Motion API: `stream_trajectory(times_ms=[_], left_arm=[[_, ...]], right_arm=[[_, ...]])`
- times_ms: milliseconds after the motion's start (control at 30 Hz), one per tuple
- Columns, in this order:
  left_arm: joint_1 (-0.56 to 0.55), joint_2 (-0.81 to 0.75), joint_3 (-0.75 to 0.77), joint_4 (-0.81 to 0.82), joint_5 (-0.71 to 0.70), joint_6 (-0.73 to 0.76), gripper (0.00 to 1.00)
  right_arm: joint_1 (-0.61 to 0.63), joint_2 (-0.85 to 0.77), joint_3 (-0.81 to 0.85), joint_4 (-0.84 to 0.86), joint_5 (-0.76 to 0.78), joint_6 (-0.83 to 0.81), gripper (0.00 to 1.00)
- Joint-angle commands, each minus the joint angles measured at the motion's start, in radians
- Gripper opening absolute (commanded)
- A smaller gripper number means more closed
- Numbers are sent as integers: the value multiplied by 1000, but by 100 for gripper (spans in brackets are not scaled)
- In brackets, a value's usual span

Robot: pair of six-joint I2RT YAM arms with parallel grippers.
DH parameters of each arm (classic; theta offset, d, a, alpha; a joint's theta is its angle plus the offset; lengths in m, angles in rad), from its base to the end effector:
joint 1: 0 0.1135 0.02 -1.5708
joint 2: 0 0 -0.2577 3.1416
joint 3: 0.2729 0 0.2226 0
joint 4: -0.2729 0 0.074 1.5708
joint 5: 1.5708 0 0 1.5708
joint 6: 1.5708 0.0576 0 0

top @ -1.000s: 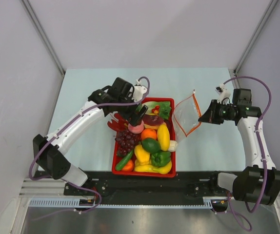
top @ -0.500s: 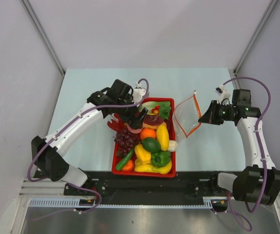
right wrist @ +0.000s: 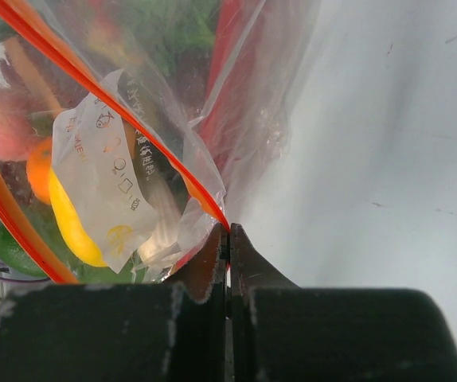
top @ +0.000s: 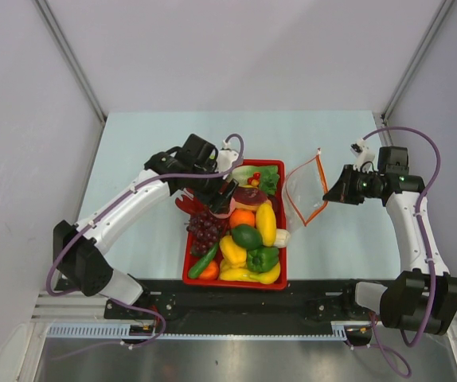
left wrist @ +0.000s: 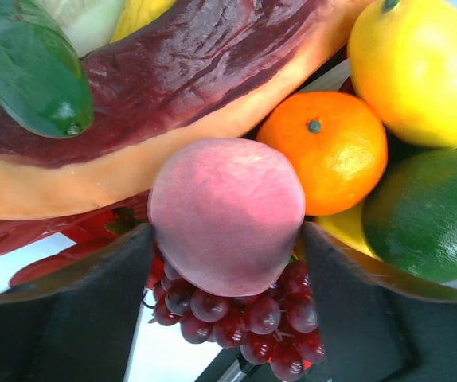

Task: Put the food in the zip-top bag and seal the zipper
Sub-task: Pick up the fake fruit from the bin, then place the fake fruit in the zipper food storage bag.

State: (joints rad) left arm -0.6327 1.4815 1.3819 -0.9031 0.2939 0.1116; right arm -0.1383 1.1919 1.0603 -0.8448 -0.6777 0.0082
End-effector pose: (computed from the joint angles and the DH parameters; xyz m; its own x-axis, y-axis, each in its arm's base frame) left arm 0.2206 -0.1824 0.2997 -0.5985 0.5710 -0.5619 0.7631 0.6199 -0.1827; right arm 0.2146 0.0066 0.2858 -0.8225 0.1209 -0.5557 -0.2336 0.8190 0.5240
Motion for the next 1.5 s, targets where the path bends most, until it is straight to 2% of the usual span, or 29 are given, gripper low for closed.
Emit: stream_trajectory(times_ms=[0,33,67,167,300,467,600,700,800,967,1067,1133,1167,1200,1267,1333,1400,1467], left_arm=[[-1,-33,12,13,45,-6,73],[1,-36,31,12,56,-6,70],[-1,-41,42,6,59,-7,62],[1,-62,77,9,67,-12,53],[-7,-72,144,21,82,-7,53],[-64,8,359,75,85,-23,54],[-189,138,601,115,102,-61,55],[-278,249,713,128,106,-66,56],[-335,318,747,170,106,-79,56],[-360,416,741,181,36,-75,56],[-360,445,723,196,-27,-75,61],[-360,454,729,196,-42,-79,69],[-360,456,738,191,-50,-79,74],[-360,457,749,169,-50,-78,88],[-357,454,796,123,-53,-44,100],[-352,427,807,54,-4,-6,100],[-332,349,755,24,40,48,100],[-296,286,664,-2,175,139,100]], right_arm=[[9,-17,0,16,-5,4,0],[11,-15,1,15,-5,4,0],[12,-17,0,15,-6,3,0],[17,-17,-3,18,-10,7,0],[20,-14,-3,18,-13,4,0],[22,-12,-3,19,-16,9,0],[23,-3,13,15,-37,15,0],[22,0,30,6,-69,16,0],[13,-2,41,-8,-104,15,0],[-30,-26,52,-36,-190,16,0],[-53,-51,55,-60,-239,12,0],[-63,-61,55,-77,-252,6,0],[-66,-70,53,-83,-259,0,0],[-69,-69,52,-89,-266,-4,0],[-84,-71,53,-105,-279,-5,0],[-99,-66,52,-114,-296,-5,0],[-113,-54,53,-117,-309,-5,0],[-129,-46,63,-125,-322,-5,0]])
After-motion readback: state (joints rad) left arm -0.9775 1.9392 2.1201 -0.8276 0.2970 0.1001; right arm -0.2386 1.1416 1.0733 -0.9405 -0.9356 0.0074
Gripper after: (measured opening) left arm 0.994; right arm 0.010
